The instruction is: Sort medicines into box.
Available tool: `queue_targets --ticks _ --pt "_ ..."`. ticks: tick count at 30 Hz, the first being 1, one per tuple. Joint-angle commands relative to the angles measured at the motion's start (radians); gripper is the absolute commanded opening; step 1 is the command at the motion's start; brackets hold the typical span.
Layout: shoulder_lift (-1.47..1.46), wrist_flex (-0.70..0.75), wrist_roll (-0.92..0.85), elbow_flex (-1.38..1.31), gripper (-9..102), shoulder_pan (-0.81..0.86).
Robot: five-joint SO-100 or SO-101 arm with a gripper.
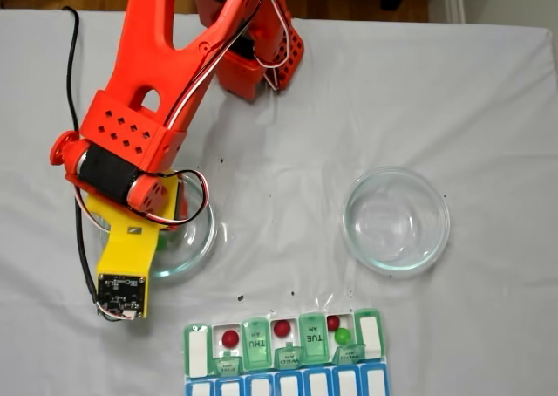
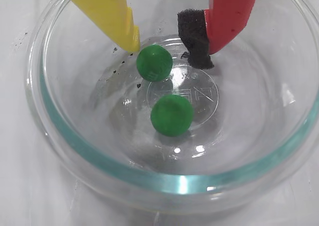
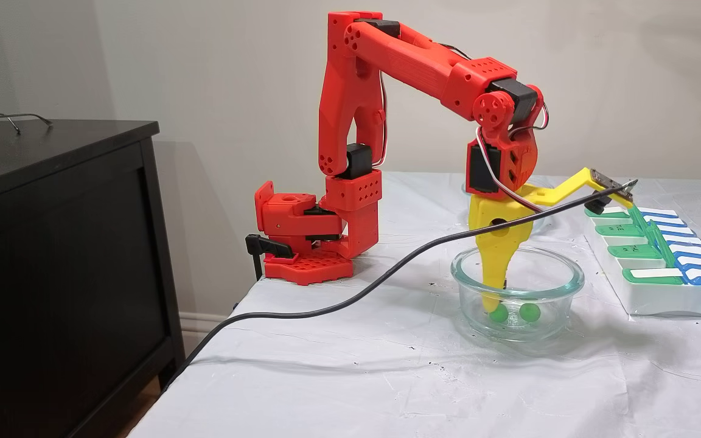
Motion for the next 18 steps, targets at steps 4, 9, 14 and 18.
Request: queue_targets --ticks 4,9,14,18 --pt "0.002 0.018 -0.02 -0.078 18 0.012" --pt "-0.017 0.018 -0.025 -0.089 18 0.012" --pt "-0.012 -0.025 -0.028 -0.063 19 0.015" --pt "-0.018 -0.04 -0.031 -0.061 19 0.02"
